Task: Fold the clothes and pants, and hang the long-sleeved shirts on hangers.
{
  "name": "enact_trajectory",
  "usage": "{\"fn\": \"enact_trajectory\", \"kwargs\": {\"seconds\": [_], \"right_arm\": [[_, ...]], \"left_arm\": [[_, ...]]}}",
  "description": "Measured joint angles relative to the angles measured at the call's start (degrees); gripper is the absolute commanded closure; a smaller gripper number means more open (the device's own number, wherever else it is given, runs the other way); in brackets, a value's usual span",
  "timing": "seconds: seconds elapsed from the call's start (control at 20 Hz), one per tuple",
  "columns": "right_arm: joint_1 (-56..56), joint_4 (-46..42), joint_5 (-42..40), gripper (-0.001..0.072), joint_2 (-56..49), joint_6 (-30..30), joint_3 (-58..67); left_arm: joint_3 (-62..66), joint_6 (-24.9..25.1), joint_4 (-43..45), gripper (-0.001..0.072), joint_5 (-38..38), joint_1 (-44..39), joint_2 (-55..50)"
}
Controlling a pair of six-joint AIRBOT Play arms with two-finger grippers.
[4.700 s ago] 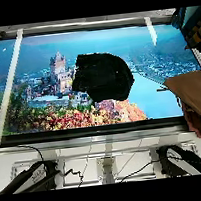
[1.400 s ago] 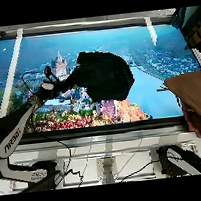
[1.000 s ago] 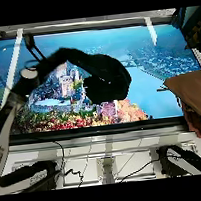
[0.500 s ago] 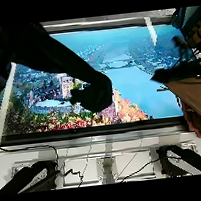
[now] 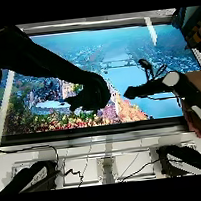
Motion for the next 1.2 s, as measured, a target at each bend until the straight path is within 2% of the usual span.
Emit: {"fn": "enact_trajectory", "kwargs": {"seconds": [0.3, 0.55, 0.65, 0.75, 0.8, 0.85, 0.9, 1.05, 1.2], "right_arm": [[12.44, 10.49, -6.80, 0.0156, -9.64, 3.65, -0.46], [19.78, 16.11, -16.26, 0.0160, -16.26, 6.73, 0.68], [20.81, 17.14, -17.88, 0.0316, -19.02, 7.32, 2.80], [21.33, 17.66, -18.51, 0.0326, -21.44, 7.72, 5.38], [21.55, 17.88, -18.64, 0.0387, -22.40, 7.78, 6.49], [21.75, 17.99, -18.60, 0.0588, -23.28, 8.02, 7.43], [21.88, 18.01, -18.75, 0.0683, -23.85, 8.20, 8.07], [21.27, 17.68, -20.00, 0.0686, -24.79, 8.63, 9.68], [17.07, 13.09, -16.79, 0.0686, -24.76, 8.83, 13.38]], "left_arm": [[-0.52, 0.00, 0.02, 0.0667, -0.52, 0.15, 0.00], [-0.74, 0.00, 0.02, 0.0667, -0.63, 0.15, 0.00], [-0.76, 0.00, 0.02, 0.0667, -0.68, 0.15, -0.02], [-0.76, 0.00, 0.02, 0.0667, -0.68, 0.17, -0.11], [-0.76, 0.00, 0.02, 0.0667, -0.68, 0.20, -0.15], [-0.79, 0.00, 0.02, 0.0667, -0.68, 0.22, -0.17], [-0.79, 0.00, 0.02, 0.0667, -0.68, 0.22, -0.20], [-0.81, 0.00, 0.04, 0.0667, -0.61, 0.28, -0.24], [-0.85, 0.00, 0.02, 0.0667, 2.08, 0.48, -0.37]]}}
